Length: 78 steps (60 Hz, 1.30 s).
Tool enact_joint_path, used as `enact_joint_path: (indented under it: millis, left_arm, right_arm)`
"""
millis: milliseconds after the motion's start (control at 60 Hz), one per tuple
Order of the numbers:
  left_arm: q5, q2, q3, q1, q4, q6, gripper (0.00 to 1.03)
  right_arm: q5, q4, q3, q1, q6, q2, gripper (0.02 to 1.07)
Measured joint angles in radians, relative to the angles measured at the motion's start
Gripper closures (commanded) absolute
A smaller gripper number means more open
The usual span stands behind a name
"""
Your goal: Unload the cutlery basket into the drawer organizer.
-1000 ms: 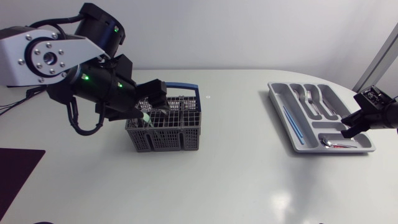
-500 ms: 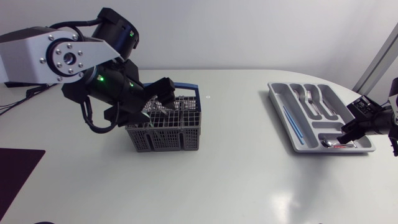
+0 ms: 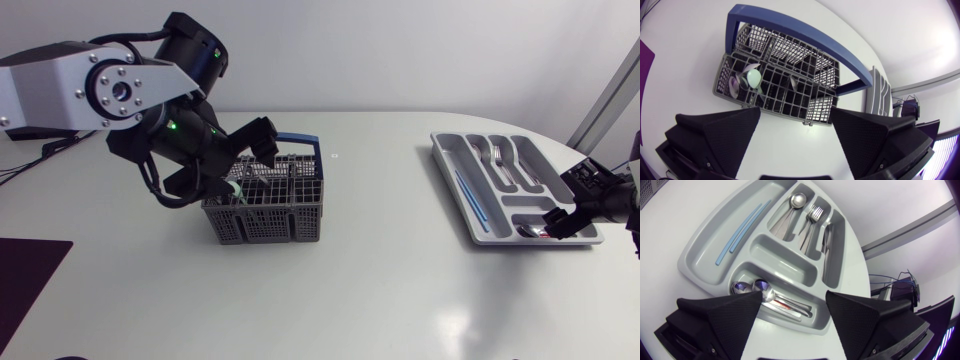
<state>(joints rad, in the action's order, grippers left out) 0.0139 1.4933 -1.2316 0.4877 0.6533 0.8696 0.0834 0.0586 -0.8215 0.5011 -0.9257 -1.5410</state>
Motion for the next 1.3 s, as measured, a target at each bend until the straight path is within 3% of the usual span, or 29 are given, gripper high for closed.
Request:
enact_joint_path:
  millis: [433,667,767,867,1300]
  left_arm:
    - [0.071,0.060,-0.003,0.008,0.004,0.178,0.13]
    - [0.071,0.077,-0.029,0.008,0.003,0.216,0.34]
    - [0.071,0.095,-0.040,0.008,0.002,0.230,0.36]
    - [0.071,0.121,-0.040,0.008,-0.006,0.230,0.47]
    - [0.066,0.166,-0.052,-0.003,-0.082,0.231,0.49]
  right_arm:
    - [-0.023,0.052,0.073,-0.132,0.075,0.253,0.07]
    - [-0.109,0.127,0.143,-0.329,0.158,0.420,0.07]
    - [-0.142,0.159,0.160,-0.415,0.203,0.467,0.07]
    - [-0.167,0.182,0.167,-0.480,0.246,0.496,0.07]
    - [-0.278,0.232,0.182,-0.756,0.406,0.548,0.07]
